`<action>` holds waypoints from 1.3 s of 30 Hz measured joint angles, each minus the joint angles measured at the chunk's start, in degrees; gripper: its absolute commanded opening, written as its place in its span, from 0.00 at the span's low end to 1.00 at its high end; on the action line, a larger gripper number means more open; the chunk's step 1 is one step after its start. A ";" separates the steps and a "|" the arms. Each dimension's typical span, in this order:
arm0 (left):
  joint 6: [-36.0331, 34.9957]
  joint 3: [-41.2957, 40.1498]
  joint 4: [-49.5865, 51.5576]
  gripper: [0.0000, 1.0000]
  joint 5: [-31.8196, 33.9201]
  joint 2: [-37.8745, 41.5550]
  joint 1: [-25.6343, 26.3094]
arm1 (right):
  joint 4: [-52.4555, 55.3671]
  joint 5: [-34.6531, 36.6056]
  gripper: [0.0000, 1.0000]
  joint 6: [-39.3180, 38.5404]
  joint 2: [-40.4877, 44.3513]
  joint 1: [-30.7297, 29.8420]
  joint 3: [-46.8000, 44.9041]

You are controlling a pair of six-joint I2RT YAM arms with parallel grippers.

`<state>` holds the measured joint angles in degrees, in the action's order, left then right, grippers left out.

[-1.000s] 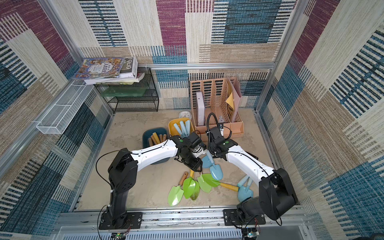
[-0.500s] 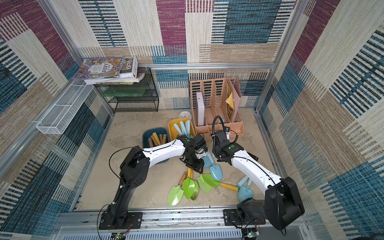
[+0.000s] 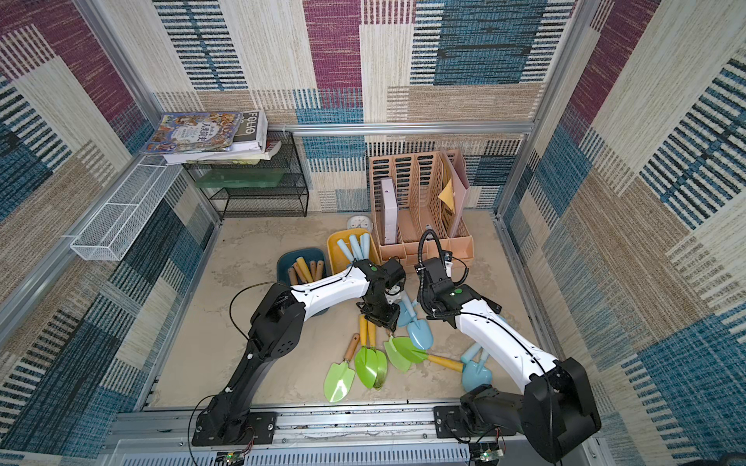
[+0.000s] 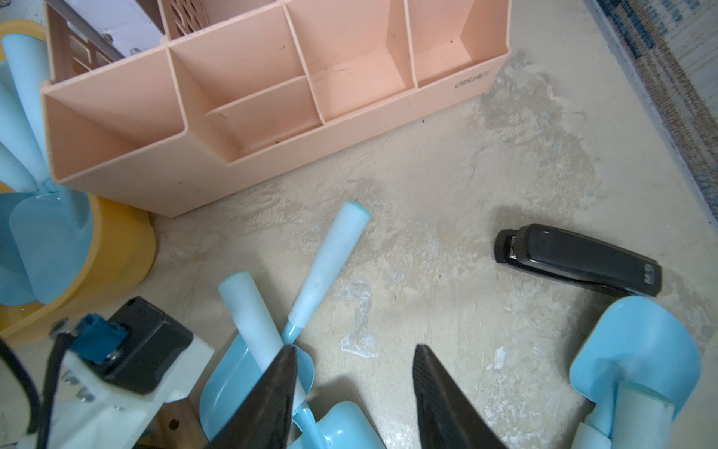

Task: Sort the small shovels by color and place them into the storage box
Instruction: Pick up the shovel from the center of the board.

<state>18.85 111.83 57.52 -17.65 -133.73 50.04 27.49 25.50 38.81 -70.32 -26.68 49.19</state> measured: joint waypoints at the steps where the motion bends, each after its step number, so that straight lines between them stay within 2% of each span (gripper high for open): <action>1: 0.26 0.66 0.13 0.41 0.24 -0.48 -0.02 | 0.00 0.00 0.51 0.04 0.09 0.07 -0.09; 9: 1.53 3.91 2.14 0.26 2.19 -2.73 -1.07 | 0.02 0.20 0.51 0.24 0.17 0.15 -0.22; 18: 0.94 8.07 3.04 0.00 -0.28 -5.16 -1.86 | 0.02 0.96 0.51 0.72 -0.90 0.39 0.00; 24: -0.76 7.37 3.02 0.00 0.39 -3.41 -1.84 | 0.04 1.33 0.51 1.18 -1.05 0.76 0.07; 33: -3.69 6.43 2.97 0.00 7.43 7.21 -2.47 | -0.22 1.42 0.51 1.14 -4.22 0.90 2.34; 36: -3.80 5.77 2.97 0.00 10.58 10.23 -4.90 | -0.83 1.42 0.51 0.61 -5.79 0.92 3.56; 39: -2.27 4.70 2.45 0.00 13.57 14.01 -10.19 | -1.68 1.38 0.51 -0.07 -7.30 0.94 4.79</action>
<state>16.58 116.53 59.96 -4.08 -119.72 39.86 25.80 26.87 38.74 -77.62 -25.74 53.98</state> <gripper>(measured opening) 0.225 0.510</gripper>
